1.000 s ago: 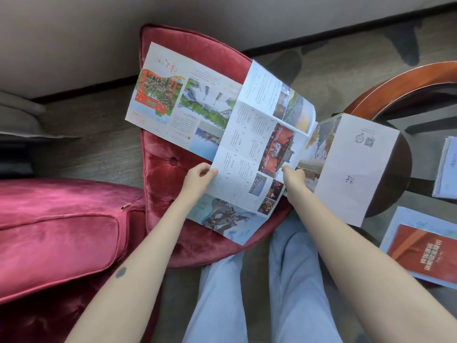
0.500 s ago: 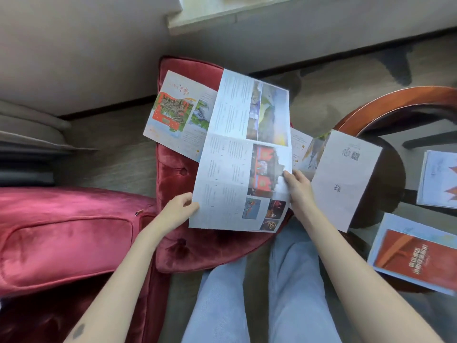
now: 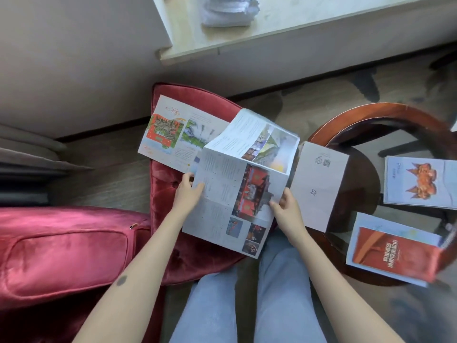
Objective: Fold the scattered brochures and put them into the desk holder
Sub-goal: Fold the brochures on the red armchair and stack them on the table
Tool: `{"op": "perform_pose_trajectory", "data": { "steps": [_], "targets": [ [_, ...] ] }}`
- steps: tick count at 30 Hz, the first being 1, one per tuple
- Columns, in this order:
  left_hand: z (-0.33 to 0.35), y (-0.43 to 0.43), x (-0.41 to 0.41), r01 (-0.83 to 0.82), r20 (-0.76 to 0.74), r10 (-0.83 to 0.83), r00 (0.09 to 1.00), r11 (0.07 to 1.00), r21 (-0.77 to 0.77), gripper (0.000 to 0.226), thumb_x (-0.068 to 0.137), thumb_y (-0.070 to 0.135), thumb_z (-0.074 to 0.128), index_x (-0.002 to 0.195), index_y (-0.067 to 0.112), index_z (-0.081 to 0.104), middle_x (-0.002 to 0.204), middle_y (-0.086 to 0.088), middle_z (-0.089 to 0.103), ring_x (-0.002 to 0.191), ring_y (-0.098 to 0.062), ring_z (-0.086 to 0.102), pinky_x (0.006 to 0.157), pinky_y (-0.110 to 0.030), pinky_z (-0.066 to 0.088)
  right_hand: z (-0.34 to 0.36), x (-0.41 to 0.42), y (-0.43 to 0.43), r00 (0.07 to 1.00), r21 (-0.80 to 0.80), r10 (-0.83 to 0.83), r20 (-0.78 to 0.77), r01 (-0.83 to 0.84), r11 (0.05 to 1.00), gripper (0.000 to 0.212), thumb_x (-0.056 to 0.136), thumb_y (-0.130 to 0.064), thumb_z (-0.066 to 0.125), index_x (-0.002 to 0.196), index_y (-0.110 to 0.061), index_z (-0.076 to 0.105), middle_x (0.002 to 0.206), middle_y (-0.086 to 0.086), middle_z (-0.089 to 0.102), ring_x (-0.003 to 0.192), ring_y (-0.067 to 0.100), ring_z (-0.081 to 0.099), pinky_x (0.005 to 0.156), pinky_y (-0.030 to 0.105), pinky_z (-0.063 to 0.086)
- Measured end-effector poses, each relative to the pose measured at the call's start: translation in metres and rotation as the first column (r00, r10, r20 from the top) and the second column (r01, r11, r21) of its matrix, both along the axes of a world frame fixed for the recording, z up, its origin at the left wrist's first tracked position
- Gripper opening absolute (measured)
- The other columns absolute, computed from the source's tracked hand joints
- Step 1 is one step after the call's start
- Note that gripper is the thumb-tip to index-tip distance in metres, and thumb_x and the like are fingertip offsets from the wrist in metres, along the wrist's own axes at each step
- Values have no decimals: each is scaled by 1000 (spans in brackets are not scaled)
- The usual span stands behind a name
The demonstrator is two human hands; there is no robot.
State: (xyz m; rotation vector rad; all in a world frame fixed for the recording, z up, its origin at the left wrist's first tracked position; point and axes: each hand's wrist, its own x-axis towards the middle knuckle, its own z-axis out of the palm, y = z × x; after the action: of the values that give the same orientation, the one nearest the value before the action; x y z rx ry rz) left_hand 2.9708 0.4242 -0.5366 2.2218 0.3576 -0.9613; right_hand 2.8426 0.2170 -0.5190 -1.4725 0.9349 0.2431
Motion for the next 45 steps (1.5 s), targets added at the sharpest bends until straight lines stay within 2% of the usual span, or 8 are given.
{"op": "perform_pose_trajectory", "data": {
  "steps": [8, 14, 17, 21, 26, 30, 36, 45],
  "targets": [
    [19, -21, 19, -133, 7, 138, 990, 966, -220, 46, 94, 45, 46, 122, 10, 56, 126, -8, 58, 117, -22, 52, 103, -43, 40, 17, -30, 9, 993, -8, 115, -4, -115, 993, 35, 91, 3, 47, 112, -25, 49, 110, -8, 60, 103, 7, 56, 83, 18, 44],
    [36, -14, 36, -176, -19, 178, 984, 938, -298, 16, 89, 32, 59, 75, 27, 66, 79, 14, 64, 74, -3, 59, 58, -13, 44, 25, -46, 11, 959, 89, 276, -65, -270, 959, 32, 88, 4, 51, 110, -18, 55, 114, 4, 63, 110, 19, 59, 97, 35, 47],
    [40, 5, 32, -95, -89, 72, 993, 954, -286, 16, 87, 23, 62, 73, 26, 69, 71, 14, 69, 63, 1, 63, 56, -11, 45, 33, -44, 10, 907, 295, 419, -52, -387, 874, 41, 81, 8, 51, 106, -24, 57, 114, 8, 63, 101, 10, 55, 85, 19, 47],
    [39, 49, 13, -48, -203, -18, 979, 947, -318, 26, 89, 13, 58, 70, 21, 74, 73, 10, 74, 64, -1, 67, 54, -10, 48, 34, -26, -4, 967, 544, 237, -88, -153, 825, 68, 53, 2, 40, 118, -16, 51, 102, 0, 65, 95, 16, 59, 80, 27, 49],
    [32, 89, -13, -191, -243, 133, 961, 953, -234, 24, 89, 6, 50, 74, 13, 67, 67, 5, 72, 60, -7, 66, 57, -21, 48, 27, 0, -24, 997, 738, 18, -77, 45, 673, 57, 67, -12, 46, 124, -16, 53, 118, 5, 65, 111, 21, 60, 98, 42, 43],
    [35, 91, -16, -203, -294, 134, 946, 954, -220, 9, 78, 15, 60, 80, 10, 67, 86, -6, 70, 75, -19, 64, 70, -31, 47, 21, 14, -2, 978, 483, 100, -185, 2, 876, 33, 93, -25, 47, 121, -11, 57, 106, 5, 68, 92, 18, 66, 78, 27, 52],
    [38, 98, -25, -8, -511, -124, 851, 968, -249, 41, 73, 39, 53, 106, 20, 69, 104, 5, 73, 101, -16, 66, 95, -33, 42, 17, 8, 22, 967, 199, 116, -225, -71, 977, 14, 91, -19, 53, 101, -17, 63, 89, -1, 67, 73, 14, 64, 65, 25, 52],
    [27, 73, -24, -102, -124, 84, 989, 984, -148, 22, 90, 32, 54, 109, 23, 60, 111, 4, 63, 102, -14, 59, 81, -25, 44, 15, -28, 25, 987, 193, 155, -44, -144, 971, 25, 94, -9, 49, 99, -30, 62, 97, -9, 68, 83, 4, 65, 75, 19, 52]
  ]
}}
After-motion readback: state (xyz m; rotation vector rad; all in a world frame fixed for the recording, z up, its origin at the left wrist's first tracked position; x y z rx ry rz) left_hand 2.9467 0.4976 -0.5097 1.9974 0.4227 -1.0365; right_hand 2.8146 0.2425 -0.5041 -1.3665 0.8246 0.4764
